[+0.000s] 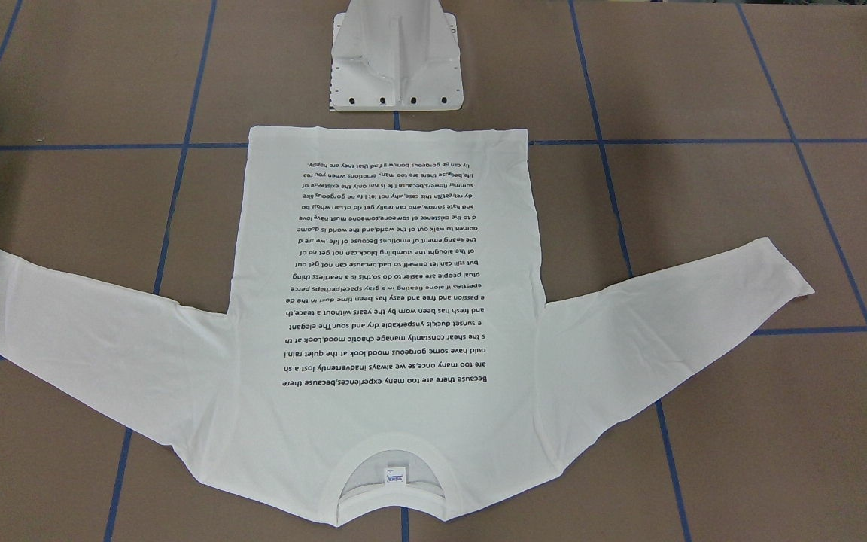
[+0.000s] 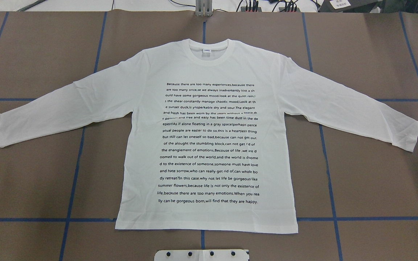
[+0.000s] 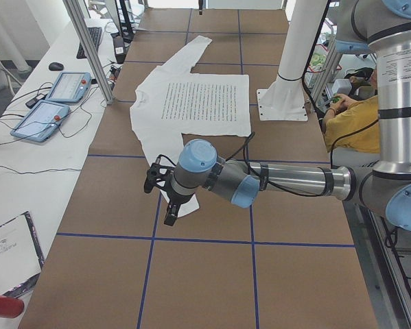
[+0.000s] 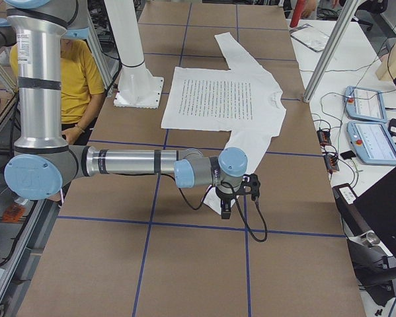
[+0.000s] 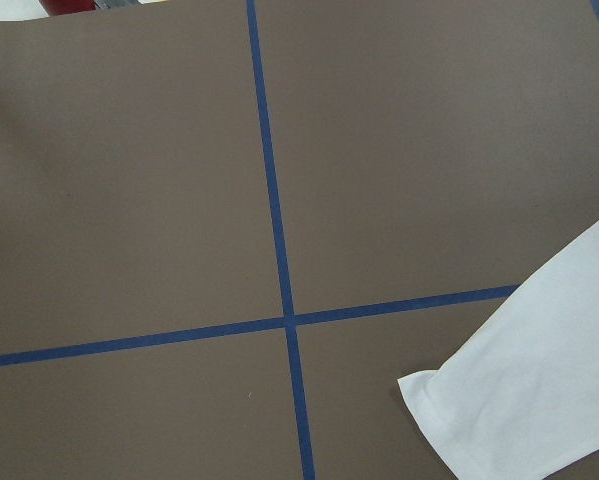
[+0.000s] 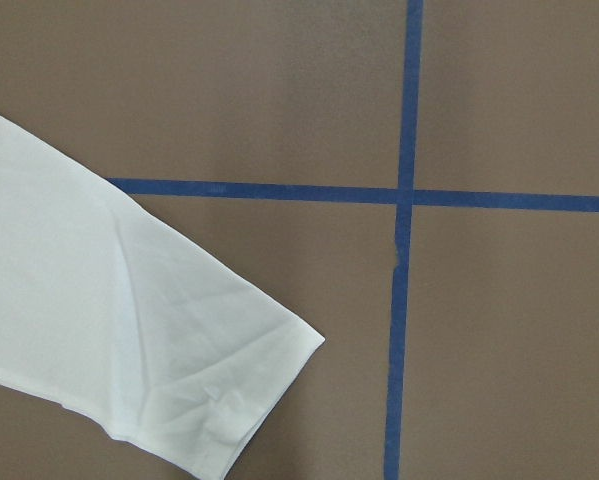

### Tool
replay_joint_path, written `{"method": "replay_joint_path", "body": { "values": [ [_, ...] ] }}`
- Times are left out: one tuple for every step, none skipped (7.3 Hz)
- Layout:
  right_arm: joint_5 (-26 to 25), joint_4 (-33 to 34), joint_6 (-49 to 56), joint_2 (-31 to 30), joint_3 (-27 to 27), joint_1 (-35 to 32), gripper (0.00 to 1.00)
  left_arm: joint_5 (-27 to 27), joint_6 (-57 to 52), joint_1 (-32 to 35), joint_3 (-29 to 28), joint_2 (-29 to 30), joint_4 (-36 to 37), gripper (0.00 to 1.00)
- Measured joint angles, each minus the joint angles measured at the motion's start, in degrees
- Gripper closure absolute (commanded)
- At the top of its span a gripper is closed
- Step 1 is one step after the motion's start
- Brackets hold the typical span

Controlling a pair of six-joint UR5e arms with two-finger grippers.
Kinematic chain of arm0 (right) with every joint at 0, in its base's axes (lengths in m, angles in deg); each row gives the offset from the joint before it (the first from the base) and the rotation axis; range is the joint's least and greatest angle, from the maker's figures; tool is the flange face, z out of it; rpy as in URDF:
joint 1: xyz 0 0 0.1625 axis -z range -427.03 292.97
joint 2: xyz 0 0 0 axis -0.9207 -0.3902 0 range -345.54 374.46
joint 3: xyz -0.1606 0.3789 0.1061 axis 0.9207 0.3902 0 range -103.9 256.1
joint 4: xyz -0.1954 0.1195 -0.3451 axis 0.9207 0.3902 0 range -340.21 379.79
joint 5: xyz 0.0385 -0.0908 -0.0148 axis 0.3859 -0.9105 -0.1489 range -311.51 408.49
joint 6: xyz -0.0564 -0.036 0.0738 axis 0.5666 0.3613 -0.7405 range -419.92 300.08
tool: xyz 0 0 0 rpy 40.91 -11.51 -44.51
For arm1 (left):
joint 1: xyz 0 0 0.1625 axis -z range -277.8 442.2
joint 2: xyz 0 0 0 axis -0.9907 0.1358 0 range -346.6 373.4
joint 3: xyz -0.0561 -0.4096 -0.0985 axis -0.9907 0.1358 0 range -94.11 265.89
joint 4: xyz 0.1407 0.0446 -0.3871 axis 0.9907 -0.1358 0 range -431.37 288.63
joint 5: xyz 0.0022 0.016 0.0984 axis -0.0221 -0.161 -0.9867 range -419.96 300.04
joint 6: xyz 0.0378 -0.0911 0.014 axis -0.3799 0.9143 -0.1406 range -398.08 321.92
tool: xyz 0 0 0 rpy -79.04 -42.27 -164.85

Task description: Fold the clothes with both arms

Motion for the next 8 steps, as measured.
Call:
{"method": "replay_joint_path", "body": {
  "values": [
    [0.04, 0.02, -1.23, -0.01, 0.19, 0.28, 0.01, 0.04, -0.08, 0.00, 0.15, 0.03, -0.04, 0.00],
    [0.45, 0.02, -3.99, 0.02, 0.41, 0.55, 0.02, 0.04, -0.15, -0.01, 0.25, 0.06, -0.07, 0.00],
    [1.19, -0.02, -7.14, 0.09, 0.57, 0.83, 0.02, 0.03, -0.20, -0.01, 0.31, 0.07, -0.07, 0.00],
    [1.61, -0.04, -8.88, 0.21, 0.77, 1.03, 0.02, 0.03, -0.23, -0.01, 0.36, 0.07, -0.27, 0.00],
    [1.78, -0.05, -9.67, 0.47, 1.07, 1.15, 0.02, 0.04, -0.22, -0.01, 0.39, 0.06, -1.07, 0.00],
    [1.81, -0.45, -10.12, 0.82, 1.48, 1.33, 0.02, 0.21, -0.23, -0.01, 0.33, 0.03, -2.18, 0.00],
    [1.79, -2.89, -11.40, 1.24, 2.77, 1.83, 0.05, 0.51, -0.21, -0.01, 0.23, 0.00, -2.85, 0.00],
    [1.68, -9.13, -15.97, 1.92, 5.77, 3.04, 0.05, 0.74, -0.09, -0.01, 0.13, 0.00, -3.15, 0.00]
  ]
}}
